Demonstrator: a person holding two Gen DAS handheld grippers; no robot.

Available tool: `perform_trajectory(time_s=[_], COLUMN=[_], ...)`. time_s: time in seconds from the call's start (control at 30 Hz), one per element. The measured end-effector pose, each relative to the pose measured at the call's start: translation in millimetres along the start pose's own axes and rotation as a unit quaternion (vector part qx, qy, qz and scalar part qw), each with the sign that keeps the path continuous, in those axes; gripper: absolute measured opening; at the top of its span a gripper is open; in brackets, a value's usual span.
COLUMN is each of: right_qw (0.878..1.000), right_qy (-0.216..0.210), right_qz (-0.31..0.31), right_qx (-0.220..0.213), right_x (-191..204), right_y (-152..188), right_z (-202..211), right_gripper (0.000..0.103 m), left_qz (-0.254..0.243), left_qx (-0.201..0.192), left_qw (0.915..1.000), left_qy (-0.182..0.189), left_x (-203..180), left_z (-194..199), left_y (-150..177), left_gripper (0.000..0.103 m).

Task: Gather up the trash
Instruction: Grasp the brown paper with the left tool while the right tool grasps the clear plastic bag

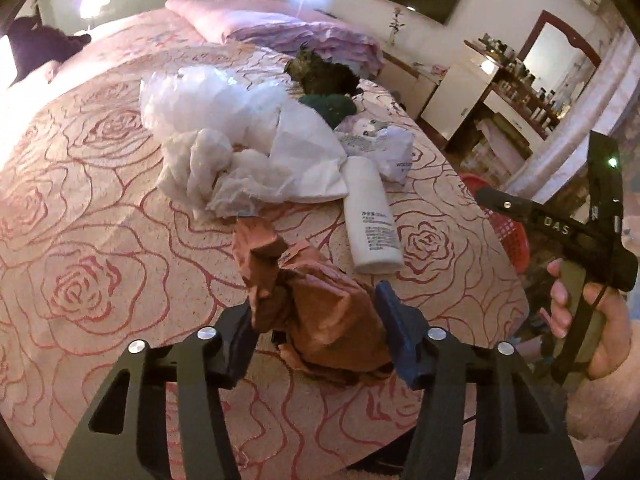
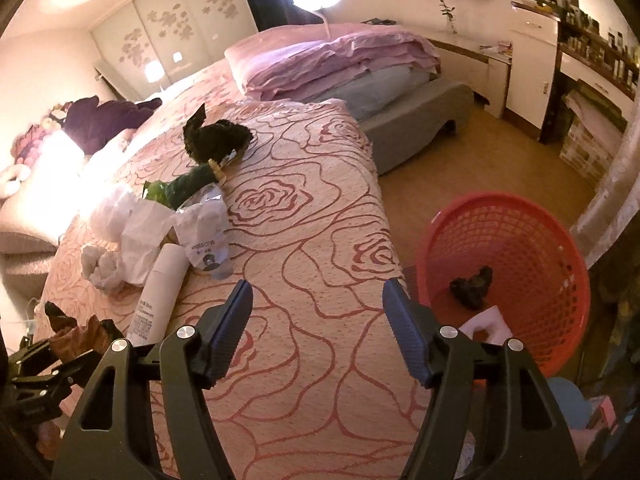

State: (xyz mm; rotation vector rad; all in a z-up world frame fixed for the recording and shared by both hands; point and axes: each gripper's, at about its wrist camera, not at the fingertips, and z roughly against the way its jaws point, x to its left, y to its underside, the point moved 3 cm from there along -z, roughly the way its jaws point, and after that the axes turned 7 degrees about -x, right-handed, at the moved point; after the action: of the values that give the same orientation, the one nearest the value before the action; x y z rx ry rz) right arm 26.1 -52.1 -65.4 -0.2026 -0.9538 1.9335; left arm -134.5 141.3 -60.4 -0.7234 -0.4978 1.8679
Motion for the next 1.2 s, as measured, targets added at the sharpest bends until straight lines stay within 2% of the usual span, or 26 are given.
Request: perform_trajectory(time_s=[0.17,0.57,0.9,0.97,1.2], right_qw=[1.000,0.996,0.991,0.991,0.989], right_qy=[-0.007,-0.026,-0.045,-0.048,-0.060], right_qz=[0.018,0.083,0.122,0.127,0.133], right_qx=[0.004,-0.008,0.016,0.021,0.031], right_x=[13,61,91,95,101], right_y=[-4,-34,-41,-42,-40], right_z=[-8,-37,-76,-80,-87], right_gripper=[0.065,0.065,0.065,0.063,0.041], left_qz=[0.008,0.022,0.023,0.021,0.018], left_qx=[-0.010,-0.017,-0.011,-0.011,-0.010], left_qw=[0.9999,0.9996,0.9997,0.9997,0.9998], left_qy=[0.004,-0.009,0.005,0.005,0.006], left_x=[6,27,30,29,26], left_z=[5,7,3,3,2], left_y=[-6,-14,-13,-13,-13], left_gripper=[0.041,0.040,0.040,0.040,0.040])
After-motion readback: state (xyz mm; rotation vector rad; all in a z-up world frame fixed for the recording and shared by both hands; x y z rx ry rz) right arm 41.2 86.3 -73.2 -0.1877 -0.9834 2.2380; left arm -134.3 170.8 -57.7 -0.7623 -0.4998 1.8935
